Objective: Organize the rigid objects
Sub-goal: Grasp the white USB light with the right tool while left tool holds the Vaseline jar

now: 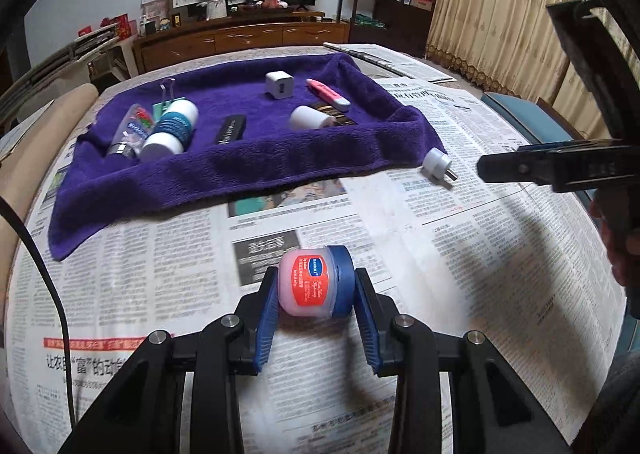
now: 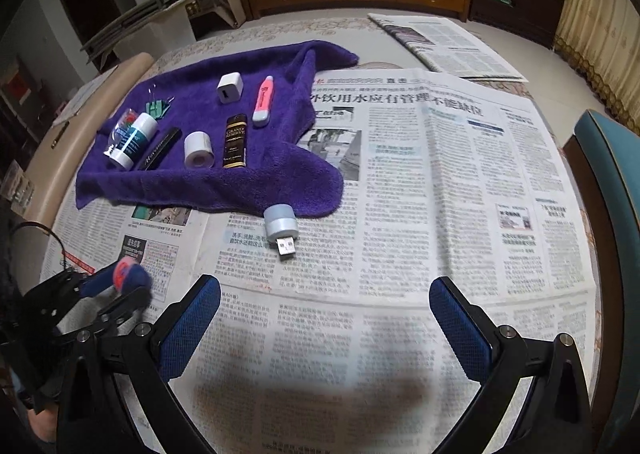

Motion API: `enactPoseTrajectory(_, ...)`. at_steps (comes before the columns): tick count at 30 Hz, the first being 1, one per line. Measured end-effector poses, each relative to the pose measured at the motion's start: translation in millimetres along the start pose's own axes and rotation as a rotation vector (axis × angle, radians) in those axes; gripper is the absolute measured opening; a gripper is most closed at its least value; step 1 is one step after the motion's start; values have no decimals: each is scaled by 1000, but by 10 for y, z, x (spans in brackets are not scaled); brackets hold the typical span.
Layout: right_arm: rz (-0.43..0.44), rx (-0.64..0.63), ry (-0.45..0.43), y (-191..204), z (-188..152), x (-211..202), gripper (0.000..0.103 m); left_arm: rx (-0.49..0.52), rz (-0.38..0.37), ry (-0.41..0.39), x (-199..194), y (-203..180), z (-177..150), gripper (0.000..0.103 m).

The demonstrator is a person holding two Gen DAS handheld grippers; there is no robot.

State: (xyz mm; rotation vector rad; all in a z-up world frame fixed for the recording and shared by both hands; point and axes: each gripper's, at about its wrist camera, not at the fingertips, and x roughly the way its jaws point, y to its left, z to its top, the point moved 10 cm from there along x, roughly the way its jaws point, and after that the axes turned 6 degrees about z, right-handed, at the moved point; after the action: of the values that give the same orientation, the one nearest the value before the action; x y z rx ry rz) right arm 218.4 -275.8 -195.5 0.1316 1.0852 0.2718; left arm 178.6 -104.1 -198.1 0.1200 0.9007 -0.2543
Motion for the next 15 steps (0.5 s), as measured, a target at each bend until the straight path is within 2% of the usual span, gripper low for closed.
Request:
enactPoseTrajectory(7, 27, -85, -40, 229, 72, 196, 97, -52, -18, -20, -79, 197, 10, 34)
enactPoseTrajectory(15, 17, -182, -23, 391, 40, 400, 87, -81, -47, -43, -144, 262, 23, 34)
